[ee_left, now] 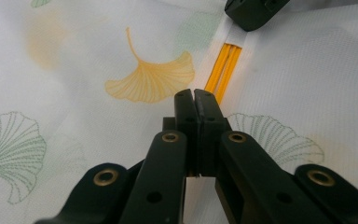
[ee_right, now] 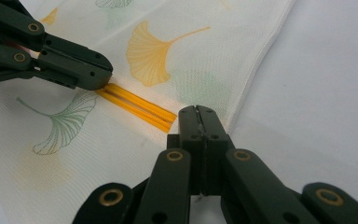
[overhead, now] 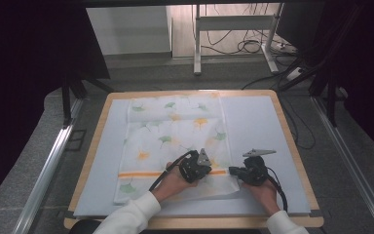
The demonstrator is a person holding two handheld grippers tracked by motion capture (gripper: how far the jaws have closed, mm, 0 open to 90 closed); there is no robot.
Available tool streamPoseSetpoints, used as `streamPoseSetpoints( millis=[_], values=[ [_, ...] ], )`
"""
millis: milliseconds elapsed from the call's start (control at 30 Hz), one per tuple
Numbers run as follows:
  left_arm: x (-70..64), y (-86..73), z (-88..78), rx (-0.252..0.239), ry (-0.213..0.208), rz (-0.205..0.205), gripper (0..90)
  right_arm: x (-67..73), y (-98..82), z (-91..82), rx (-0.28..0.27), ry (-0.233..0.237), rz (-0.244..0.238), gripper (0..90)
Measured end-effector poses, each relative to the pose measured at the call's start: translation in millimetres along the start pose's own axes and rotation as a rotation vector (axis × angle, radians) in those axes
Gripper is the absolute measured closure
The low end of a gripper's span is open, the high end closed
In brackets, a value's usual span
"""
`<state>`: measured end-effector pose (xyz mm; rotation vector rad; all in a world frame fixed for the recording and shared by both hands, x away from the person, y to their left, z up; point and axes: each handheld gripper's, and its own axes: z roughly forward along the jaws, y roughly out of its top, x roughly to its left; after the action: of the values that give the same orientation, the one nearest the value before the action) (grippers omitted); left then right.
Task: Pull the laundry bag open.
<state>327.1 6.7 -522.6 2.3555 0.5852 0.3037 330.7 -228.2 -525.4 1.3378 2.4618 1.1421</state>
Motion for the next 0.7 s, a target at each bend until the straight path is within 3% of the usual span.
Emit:
streamPoseSetpoints(
  millis=[700],
  values=[
    [8.5, -17.1, -14.2, 0.009, 0.018, -0.049, 90.0, 0.3, -0.6, -0.2, -0.003, -0.003, -0.009, 89.7]
  ],
)
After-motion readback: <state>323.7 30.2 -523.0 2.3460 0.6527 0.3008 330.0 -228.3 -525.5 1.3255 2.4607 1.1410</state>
